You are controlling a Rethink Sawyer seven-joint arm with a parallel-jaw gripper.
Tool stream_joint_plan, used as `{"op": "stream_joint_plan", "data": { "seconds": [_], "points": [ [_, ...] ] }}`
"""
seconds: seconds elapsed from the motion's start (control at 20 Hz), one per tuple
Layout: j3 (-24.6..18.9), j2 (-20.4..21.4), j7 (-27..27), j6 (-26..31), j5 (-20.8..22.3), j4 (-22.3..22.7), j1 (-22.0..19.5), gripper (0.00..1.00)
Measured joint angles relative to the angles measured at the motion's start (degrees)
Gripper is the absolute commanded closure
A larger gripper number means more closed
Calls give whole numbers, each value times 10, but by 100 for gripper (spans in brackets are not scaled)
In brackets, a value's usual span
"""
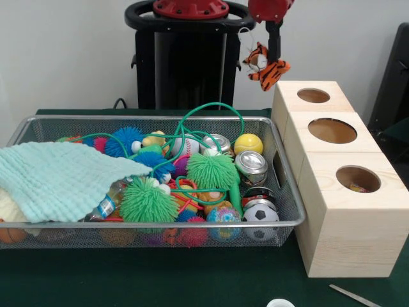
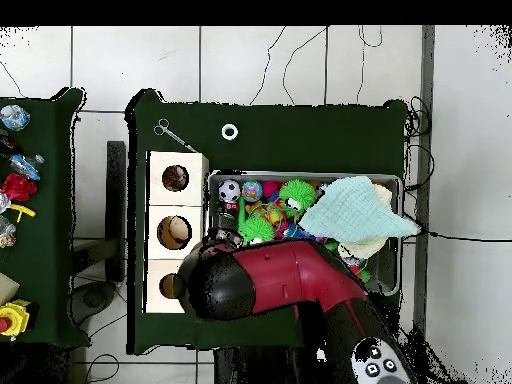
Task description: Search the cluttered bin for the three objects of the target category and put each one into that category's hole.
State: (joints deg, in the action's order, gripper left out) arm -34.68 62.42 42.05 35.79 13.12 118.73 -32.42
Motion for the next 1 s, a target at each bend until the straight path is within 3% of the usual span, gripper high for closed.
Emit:
{"op": "stream_joint_plan", "data": {
  "seconds": [0.3, 0.7, 1.0],
  "points": [
    [37, 26, 41, -19, -17, 36, 30, 100],
    [87, 25, 76, -39, -18, 49, 80, 100],
    [145, 3, 141, -61, -19, 44, 182, 100]
  ]
}}
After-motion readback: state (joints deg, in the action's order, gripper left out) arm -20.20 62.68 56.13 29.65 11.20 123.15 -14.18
